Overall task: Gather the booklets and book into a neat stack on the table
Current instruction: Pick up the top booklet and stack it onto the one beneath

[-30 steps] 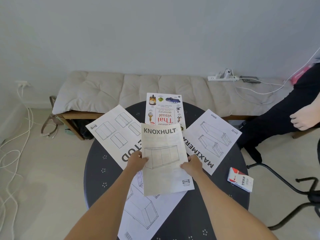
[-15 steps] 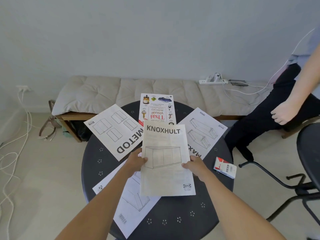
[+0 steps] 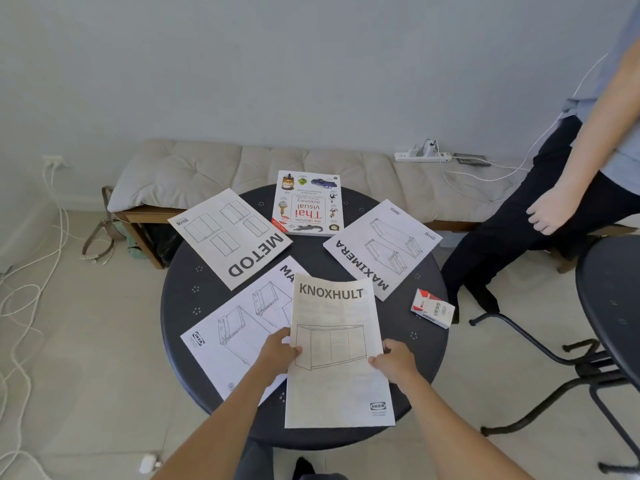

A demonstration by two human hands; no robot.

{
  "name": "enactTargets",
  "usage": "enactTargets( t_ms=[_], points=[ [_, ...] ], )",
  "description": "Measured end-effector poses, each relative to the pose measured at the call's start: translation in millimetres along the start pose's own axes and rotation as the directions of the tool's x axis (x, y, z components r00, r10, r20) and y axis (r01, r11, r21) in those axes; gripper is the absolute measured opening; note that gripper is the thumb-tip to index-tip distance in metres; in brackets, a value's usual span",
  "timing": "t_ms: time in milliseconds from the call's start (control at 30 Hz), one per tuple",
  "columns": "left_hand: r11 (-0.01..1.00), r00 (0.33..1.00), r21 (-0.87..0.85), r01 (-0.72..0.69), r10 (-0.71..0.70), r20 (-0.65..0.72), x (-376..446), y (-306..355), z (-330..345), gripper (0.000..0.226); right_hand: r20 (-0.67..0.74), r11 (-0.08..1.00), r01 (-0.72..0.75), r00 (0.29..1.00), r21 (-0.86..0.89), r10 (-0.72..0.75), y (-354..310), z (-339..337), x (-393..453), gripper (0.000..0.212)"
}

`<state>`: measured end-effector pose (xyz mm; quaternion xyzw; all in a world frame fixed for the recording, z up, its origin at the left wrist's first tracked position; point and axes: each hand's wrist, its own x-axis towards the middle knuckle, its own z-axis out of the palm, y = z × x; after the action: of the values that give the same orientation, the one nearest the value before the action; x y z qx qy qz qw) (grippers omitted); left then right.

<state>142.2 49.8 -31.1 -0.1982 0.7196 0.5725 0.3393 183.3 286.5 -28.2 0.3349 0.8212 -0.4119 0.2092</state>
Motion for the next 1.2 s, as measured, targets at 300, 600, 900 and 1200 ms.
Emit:
enactTargets(
  t_ms=[300, 600, 900, 1200],
  points=[
    [0.970, 0.959, 0.238, -0.058, 0.120, -0.258, 9, -13, -5, 0.006, -0.120, 0.979, -0.061, 0.992, -0.193, 0.039, 0, 11, -4, 0.019],
    [0.845, 0.880, 0.530, -0.078, 0.308, -0.362, 21, 2, -66, 0.016, -0.222, 0.945, -0.134, 0.973, -0.299, 0.067, -26, 13, -5, 0.046],
    [0.672, 0.907, 0.740, 0.008, 0.307, -0.289, 44, 6, -127, 0.047, 0.110, 0.994, -0.081, 0.990, -0.080, 0.089, -85, 79, -35, 0.027],
    [0.617, 0.935, 0.787, 0.000, 0.278, -0.218, 52, 3, -150, 0.064, 0.272, 0.934, -0.352, 0.906, 0.062, 0.324, -80, 160, -84, 0.014]
  ],
)
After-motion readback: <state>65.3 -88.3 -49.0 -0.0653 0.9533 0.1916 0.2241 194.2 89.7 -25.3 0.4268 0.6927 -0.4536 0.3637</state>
